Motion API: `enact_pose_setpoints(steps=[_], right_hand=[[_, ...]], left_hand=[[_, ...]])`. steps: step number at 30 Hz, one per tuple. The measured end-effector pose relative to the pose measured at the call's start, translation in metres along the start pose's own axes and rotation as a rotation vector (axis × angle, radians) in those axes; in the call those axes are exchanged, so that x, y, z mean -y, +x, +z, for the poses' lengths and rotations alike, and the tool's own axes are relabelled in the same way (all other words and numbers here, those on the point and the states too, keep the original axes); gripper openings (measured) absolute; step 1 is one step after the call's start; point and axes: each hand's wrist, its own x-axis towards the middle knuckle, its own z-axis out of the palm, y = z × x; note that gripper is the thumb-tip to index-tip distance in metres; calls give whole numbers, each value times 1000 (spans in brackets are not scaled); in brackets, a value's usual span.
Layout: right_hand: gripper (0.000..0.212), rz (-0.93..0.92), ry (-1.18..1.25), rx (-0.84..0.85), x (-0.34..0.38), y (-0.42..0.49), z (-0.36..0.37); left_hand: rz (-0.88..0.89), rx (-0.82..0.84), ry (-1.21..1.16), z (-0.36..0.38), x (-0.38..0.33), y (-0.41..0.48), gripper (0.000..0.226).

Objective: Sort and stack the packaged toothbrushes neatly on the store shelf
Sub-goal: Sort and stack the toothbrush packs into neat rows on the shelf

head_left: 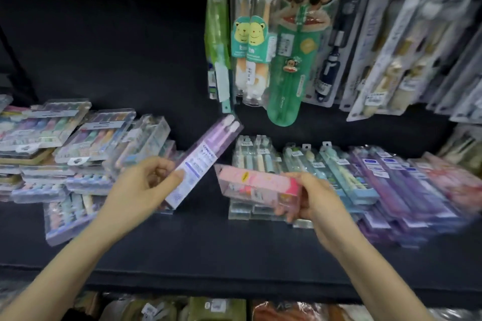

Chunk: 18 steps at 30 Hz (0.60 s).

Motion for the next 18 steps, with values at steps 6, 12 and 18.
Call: enact_pose_setpoints(steps=[6,12,18], right_hand=[[32,163,0,-165,-28,-29,-100],[38,450,-76,-216,-56,-31,-155],[54,185,-946,-278,-76,-41,-193]], left_hand=[[85,154,126,40,-2,-24,17],[161,260,154,98,-22,-21,8],[224,322,95,154,-53,-13,9]])
